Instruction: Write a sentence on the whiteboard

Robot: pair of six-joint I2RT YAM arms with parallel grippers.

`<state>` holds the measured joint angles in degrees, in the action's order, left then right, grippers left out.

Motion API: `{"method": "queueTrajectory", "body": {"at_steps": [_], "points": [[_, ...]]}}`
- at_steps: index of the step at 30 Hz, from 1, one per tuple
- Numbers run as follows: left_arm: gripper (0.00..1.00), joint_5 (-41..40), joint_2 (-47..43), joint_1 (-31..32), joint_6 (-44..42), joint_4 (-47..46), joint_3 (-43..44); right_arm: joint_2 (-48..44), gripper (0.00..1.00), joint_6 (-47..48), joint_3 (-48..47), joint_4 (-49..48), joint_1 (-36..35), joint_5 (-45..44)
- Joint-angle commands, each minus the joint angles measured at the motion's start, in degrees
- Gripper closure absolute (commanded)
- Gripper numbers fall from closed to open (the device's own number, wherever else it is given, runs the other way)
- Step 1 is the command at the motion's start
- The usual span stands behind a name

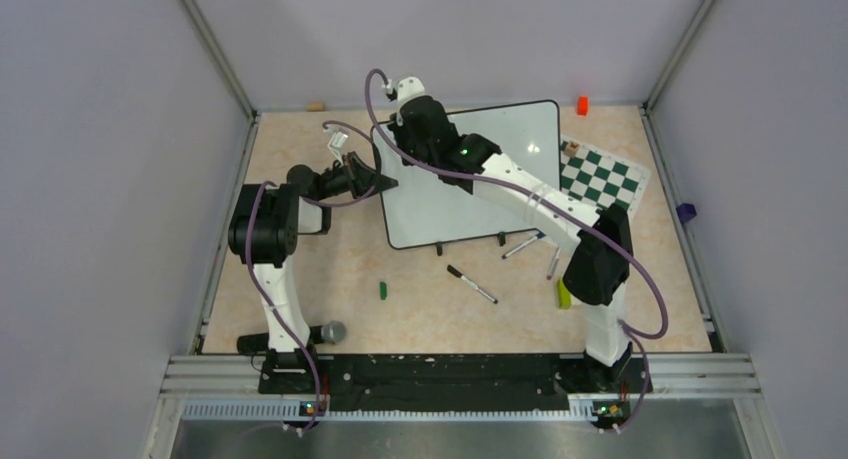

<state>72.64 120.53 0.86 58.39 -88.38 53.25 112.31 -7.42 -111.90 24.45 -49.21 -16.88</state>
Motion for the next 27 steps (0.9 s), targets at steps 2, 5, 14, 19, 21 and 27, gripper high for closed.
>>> {"method": "queueTrajectory", "body": {"at_steps": [2,5,14,19,21,27], "points": [[1.0,9.7,1.5,1.7,-7.3,-4.3,-0.3,1.0,1.0,0.8,-3.7,-0.5,0.3,-2.2],[1.0,9.7,1.5,1.7,-7.4,-4.3,-0.3,1.2,1.0,0.6,-3.9,-0.2,0.3,-3.1],[1.0,9.7,1.5,1.8,-7.4,-4.3,-0.3,1.4,1.0,0.9,-4.0,0.7,0.3,-4.6],[1.0,9.8,1.5,1.8,-7.4,-4.3,-0.3,1.7,1.0,0.9,-4.4,1.6,0.3,-4.8],[1.0,9.8,1.5,1.8,-7.4,-4.3,-0.3,1.8,1.0,0.9,-4.5,1.6,0.3,-4.5],[1.0,9.8,1.5,1.8,-7.4,-4.3,-0.2,2.8,1.0,0.6,-6.4,4.0,0.3,-6.1]]}}
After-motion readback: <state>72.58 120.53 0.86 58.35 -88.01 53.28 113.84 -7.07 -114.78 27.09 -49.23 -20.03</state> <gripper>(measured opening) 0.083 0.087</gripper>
